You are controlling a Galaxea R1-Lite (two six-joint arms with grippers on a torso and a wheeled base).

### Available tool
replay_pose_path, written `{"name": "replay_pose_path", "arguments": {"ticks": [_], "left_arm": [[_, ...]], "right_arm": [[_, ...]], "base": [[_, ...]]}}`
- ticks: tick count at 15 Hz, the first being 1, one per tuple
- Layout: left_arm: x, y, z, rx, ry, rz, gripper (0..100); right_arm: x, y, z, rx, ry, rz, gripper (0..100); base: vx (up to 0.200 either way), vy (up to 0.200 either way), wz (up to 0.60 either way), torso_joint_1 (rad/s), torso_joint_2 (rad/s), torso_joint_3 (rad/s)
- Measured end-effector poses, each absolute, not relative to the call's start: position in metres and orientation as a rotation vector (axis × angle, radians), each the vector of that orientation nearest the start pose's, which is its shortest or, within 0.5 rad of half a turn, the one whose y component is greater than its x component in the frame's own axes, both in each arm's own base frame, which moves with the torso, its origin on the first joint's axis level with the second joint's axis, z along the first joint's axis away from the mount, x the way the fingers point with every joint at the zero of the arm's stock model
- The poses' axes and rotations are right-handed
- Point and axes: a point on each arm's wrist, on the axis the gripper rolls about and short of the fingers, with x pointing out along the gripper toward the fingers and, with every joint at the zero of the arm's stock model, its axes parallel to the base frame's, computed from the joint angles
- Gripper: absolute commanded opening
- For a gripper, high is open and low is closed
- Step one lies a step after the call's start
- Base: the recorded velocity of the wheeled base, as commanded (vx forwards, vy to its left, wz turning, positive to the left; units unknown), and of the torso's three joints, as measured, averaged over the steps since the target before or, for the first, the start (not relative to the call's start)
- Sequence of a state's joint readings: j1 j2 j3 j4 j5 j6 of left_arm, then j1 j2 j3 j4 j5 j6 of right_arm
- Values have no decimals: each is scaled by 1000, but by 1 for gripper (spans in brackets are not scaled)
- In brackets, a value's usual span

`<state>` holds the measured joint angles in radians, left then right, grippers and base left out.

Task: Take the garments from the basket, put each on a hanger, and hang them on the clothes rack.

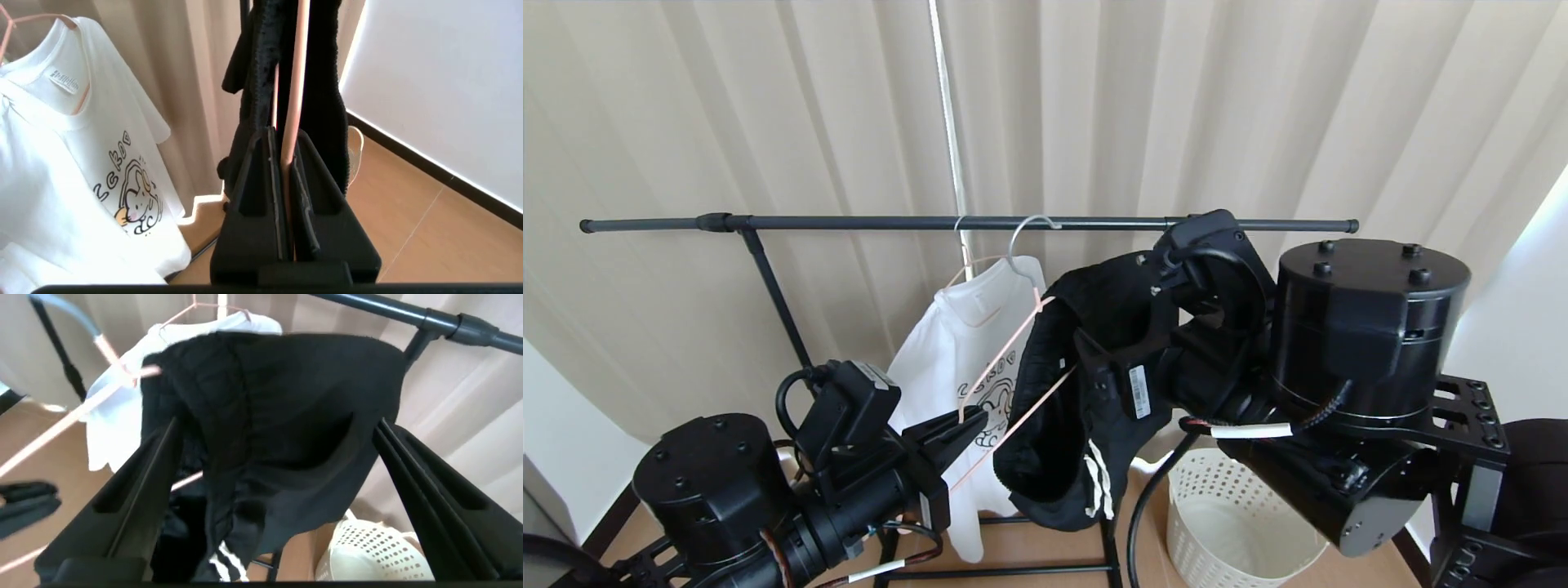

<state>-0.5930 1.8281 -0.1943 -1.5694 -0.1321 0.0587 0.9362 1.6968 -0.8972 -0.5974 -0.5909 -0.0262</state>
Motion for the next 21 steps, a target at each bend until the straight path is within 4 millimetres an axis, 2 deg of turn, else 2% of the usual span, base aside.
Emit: {"name": "replay_pose_path", "arguments": {"ticks": [4,6,9,12,16,19,21], "left_arm": [[203,-133,104,70,43,-748,0],[211,-125,104,69,37,-843,0],[220,-116,99,67,50,-869,0],[224,-106,96,73,57,-942,0],[220,-84,87,132,56,-1074,0],[216,-81,80,163,60,-1125,0],[214,-81,78,160,69,-1137,0]], "right_arm": [[174,210,208,-292,136,536,100],[168,192,208,-338,183,599,100],[162,167,213,-430,250,763,100],[172,142,229,-500,295,889,100],[200,116,245,-553,349,1066,100],[212,106,256,-604,417,1146,100],[224,107,264,-616,484,1207,100]], "base": [[0,0,0,0,0,0],[0,0,0,0,0,0],[0,0,0,0,0,0],[0,0,0,0,0,0],[0,0,0,0,0,0],[0,0,0,0,0,0],[0,0,0,0,0,0]]}}
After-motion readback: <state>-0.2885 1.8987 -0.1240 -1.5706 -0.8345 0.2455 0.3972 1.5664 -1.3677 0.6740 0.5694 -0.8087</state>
